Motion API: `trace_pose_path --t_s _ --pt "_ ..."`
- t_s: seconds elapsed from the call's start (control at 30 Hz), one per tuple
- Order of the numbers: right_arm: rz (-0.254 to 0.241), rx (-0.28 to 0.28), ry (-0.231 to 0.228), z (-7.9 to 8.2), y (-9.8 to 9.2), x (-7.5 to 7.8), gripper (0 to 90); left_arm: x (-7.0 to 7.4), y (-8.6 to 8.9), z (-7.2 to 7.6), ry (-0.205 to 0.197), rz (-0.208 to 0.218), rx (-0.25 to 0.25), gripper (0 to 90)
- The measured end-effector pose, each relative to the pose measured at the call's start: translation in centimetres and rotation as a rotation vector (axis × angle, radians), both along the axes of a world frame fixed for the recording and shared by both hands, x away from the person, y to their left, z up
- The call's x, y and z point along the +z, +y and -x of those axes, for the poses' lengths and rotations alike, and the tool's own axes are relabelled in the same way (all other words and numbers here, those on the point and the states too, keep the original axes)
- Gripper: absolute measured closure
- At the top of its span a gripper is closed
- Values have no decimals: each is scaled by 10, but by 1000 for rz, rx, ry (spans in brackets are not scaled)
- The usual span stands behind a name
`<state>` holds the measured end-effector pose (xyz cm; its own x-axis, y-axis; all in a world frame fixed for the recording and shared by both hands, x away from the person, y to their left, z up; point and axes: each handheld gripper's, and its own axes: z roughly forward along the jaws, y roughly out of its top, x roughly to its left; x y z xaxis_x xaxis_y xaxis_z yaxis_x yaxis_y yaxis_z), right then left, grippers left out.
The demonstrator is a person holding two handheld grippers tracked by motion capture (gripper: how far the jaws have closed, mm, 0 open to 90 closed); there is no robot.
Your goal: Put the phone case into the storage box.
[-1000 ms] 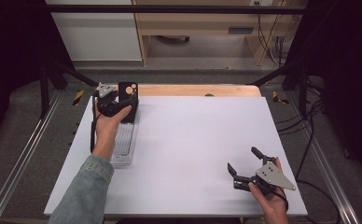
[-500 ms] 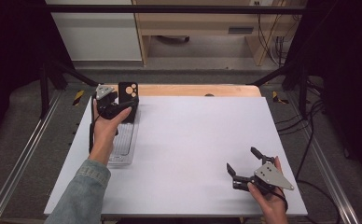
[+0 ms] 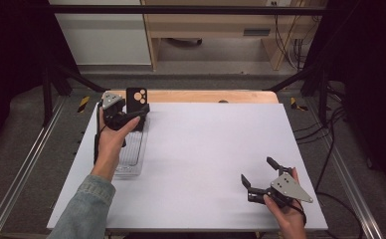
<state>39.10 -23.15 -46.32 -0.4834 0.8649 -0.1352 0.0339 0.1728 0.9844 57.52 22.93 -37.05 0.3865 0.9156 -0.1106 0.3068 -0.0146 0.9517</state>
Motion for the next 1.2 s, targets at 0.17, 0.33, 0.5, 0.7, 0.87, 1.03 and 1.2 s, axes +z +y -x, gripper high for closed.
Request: trace_pose_path --t_s 0.17,0.33,0.5,0.7,0.87,1.03,1.2 --pt "-2 0 1 0 0 0 22 2 3 2 -1 5 3 26" --pt "12 -5 -7 1 1 0 24 4 3 4 -3 9 -2 25" --pt "7 -2 -2 0 1 0 24 6 3 7 -10 8 -14 25" --pt "4 -1 -1 0 1 0 22 8 5 9 -13 9 -17 25" --pt "-11 1 23 0 0 -1 23 8 6 9 -24 20 -26 25" --pt "-16 -6 22 0 -1 -1 20 8 4 8 -15 16 -39 22" --pt "-17 -8 27 0 -1 -1 20 11 0 11 -26 14 -70 21"
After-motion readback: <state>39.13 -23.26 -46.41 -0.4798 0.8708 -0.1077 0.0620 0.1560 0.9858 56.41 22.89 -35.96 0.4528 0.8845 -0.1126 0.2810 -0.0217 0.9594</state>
